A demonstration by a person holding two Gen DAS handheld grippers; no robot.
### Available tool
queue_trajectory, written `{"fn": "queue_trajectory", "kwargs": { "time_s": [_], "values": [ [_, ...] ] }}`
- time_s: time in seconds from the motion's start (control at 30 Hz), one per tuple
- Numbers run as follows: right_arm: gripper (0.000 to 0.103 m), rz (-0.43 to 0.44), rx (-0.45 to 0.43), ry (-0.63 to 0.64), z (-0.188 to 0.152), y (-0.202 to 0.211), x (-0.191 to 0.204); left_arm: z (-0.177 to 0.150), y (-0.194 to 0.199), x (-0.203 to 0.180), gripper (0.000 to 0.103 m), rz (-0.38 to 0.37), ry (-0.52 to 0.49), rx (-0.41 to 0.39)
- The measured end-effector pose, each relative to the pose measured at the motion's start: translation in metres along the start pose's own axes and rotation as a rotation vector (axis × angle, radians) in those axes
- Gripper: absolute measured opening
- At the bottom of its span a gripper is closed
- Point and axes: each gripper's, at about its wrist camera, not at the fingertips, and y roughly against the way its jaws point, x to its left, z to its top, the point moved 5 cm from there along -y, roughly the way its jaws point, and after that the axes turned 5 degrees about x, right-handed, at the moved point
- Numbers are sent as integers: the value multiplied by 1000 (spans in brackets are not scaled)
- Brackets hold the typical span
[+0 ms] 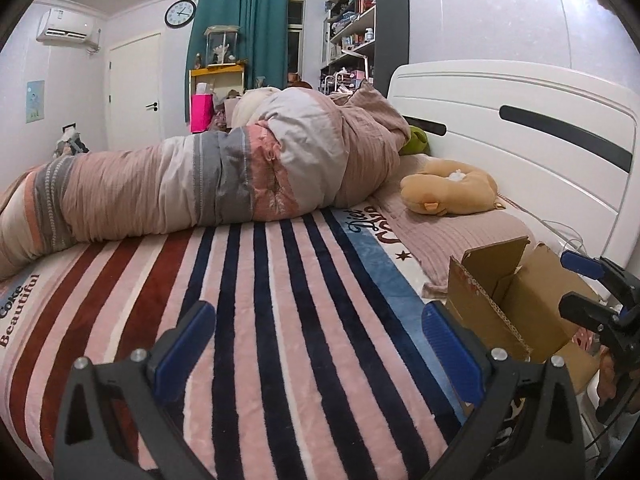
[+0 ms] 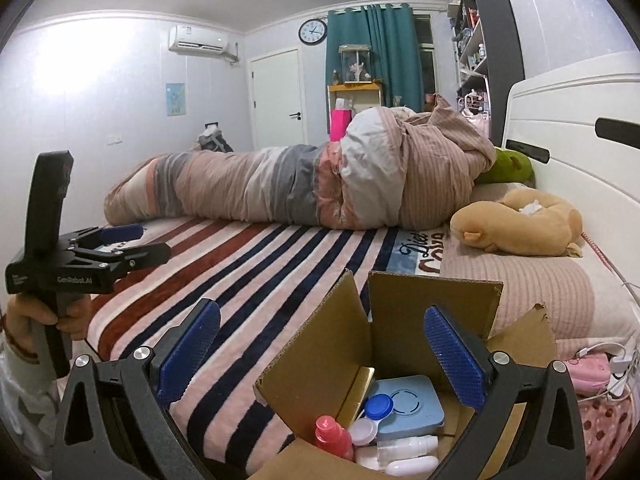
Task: Organize rigid objects
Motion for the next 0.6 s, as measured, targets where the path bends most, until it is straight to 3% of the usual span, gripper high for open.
{"fn": "queue_trajectory", "kwargs": {
  "time_s": [0.6],
  "values": [
    [103, 6, -2, -5, -1, 1, -2, 1, 0, 1, 102, 19, -1, -6]
  ]
}}
